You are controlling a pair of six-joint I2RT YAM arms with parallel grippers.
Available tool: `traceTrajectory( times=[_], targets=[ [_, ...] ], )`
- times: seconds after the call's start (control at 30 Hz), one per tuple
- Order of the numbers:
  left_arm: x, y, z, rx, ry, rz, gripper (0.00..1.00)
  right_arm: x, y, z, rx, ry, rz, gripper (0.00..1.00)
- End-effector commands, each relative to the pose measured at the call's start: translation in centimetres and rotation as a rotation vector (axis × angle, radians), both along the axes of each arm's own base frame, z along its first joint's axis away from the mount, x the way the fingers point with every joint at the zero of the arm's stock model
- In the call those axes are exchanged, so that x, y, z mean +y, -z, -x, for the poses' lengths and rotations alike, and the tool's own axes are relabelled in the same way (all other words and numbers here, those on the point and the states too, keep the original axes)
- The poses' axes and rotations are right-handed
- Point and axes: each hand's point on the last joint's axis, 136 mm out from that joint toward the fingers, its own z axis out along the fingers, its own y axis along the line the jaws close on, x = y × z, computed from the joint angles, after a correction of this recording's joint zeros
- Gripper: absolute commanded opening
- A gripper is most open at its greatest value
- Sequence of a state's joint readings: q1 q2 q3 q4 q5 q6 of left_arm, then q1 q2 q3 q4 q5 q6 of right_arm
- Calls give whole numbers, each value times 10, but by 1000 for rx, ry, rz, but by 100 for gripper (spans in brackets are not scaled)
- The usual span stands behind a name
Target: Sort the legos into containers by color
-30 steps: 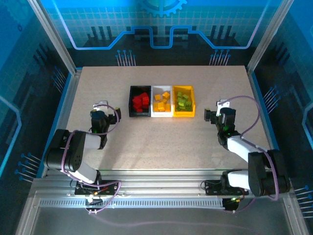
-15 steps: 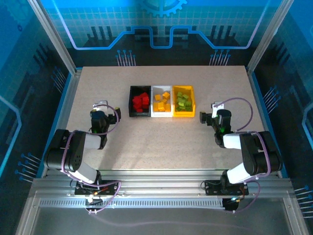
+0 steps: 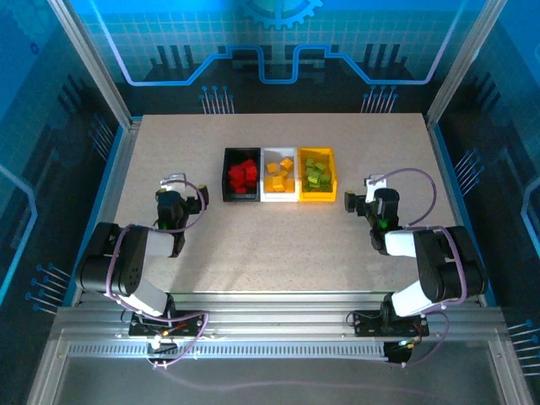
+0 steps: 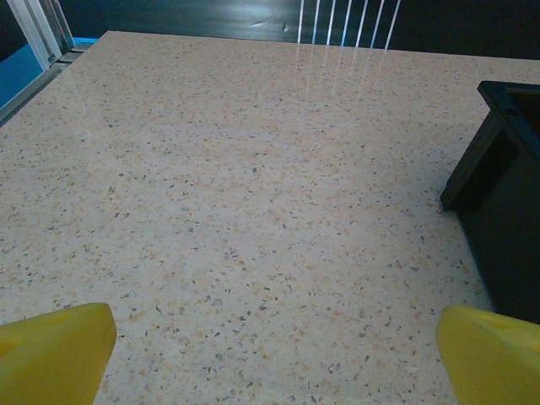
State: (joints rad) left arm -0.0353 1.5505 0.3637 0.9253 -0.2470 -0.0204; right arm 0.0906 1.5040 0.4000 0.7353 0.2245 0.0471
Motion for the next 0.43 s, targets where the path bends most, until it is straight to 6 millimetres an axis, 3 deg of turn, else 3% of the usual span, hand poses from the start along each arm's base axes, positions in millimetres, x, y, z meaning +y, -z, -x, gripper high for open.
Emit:
traceTrajectory(
  times=[0.0,0.4],
  targets=[
    [3,-7,-2,-31,-15,4,99,-2,-18,-9,-69,3,11,100],
    [-3,-7,-5,-25,21,-1,99,-2,-18,-9,-70,4,12,100]
  ],
)
